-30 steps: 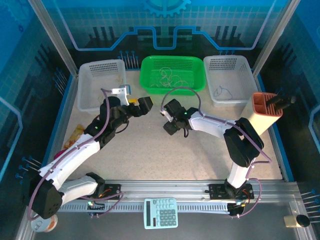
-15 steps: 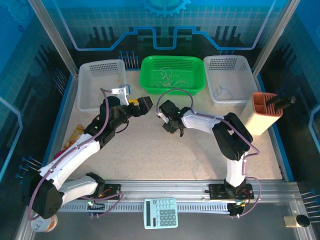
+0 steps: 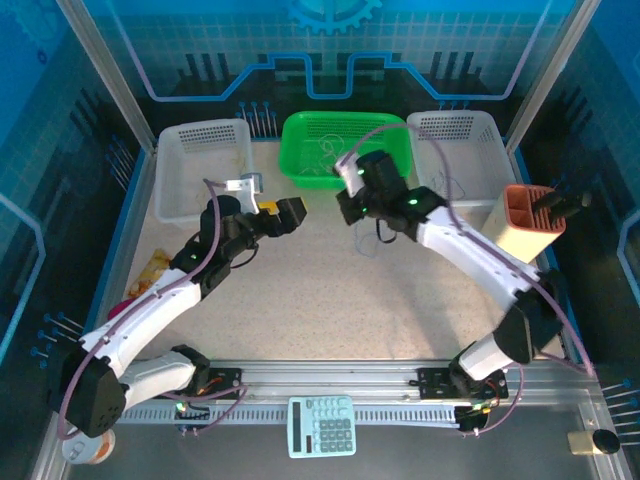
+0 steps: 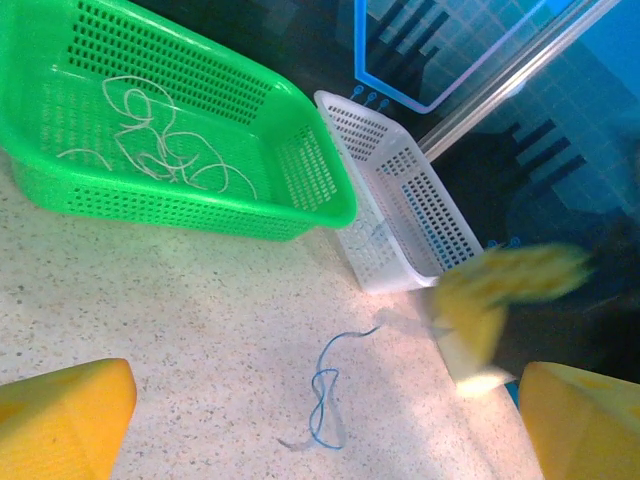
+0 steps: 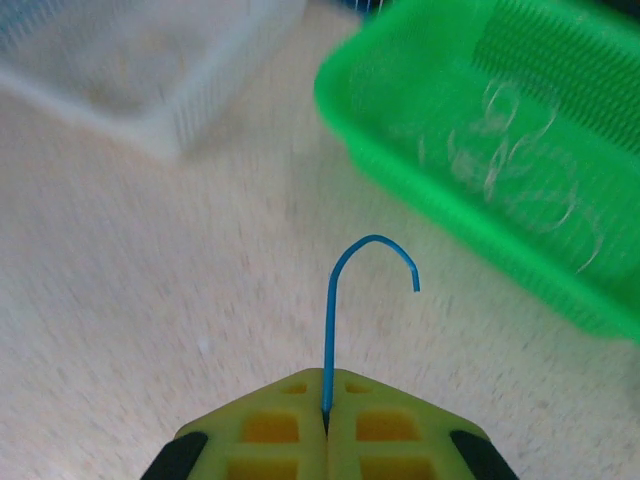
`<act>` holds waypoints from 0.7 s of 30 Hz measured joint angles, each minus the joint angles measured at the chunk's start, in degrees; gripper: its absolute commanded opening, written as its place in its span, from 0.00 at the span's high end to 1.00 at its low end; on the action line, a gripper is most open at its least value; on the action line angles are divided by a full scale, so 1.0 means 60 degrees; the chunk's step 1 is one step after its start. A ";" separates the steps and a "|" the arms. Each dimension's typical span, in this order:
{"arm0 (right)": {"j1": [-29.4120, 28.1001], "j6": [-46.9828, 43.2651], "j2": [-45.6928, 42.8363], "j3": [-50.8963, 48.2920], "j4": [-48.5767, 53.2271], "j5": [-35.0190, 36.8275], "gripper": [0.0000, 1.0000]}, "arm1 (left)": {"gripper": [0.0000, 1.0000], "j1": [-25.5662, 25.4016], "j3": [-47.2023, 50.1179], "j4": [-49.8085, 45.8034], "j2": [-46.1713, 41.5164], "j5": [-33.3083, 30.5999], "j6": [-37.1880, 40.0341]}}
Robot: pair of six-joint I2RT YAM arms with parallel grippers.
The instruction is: Untangle the cables
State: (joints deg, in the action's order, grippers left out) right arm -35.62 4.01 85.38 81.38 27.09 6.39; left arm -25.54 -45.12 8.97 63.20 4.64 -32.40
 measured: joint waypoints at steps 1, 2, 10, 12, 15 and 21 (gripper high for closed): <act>0.0127 0.0208 -0.0361 0.0106 -0.0084 -0.0171 1.00 | 0.01 0.0000 0.0007 0.0098 0.0069 0.0138 0.0087; 0.0215 0.0393 -0.0630 0.0182 -0.0168 -0.0339 1.00 | 0.01 0.0000 0.0007 0.0226 0.0168 0.0306 0.0182; 0.0350 0.1461 -0.1166 0.0696 -0.0368 -0.1439 1.00 | 0.01 -0.0004 -0.0211 0.0685 0.1162 0.1563 0.0856; 0.0368 0.1654 -0.1147 0.0816 -0.0372 -0.1687 1.00 | 0.01 -0.0033 -0.0521 0.0681 0.1399 0.1774 0.1067; 0.0386 0.1927 -0.1100 0.1056 -0.0390 -0.2033 1.00 | 0.01 -0.0153 -0.1140 0.0678 0.1719 0.2004 0.1504; 0.0382 0.2404 -0.1104 0.1191 -0.0543 -0.2619 1.00 | 0.01 -0.0798 -0.1916 0.0776 0.2346 0.2488 0.2528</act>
State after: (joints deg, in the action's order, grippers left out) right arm -33.32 18.44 78.76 88.53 23.83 -9.32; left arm -30.33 -56.62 13.63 77.28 19.57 -17.23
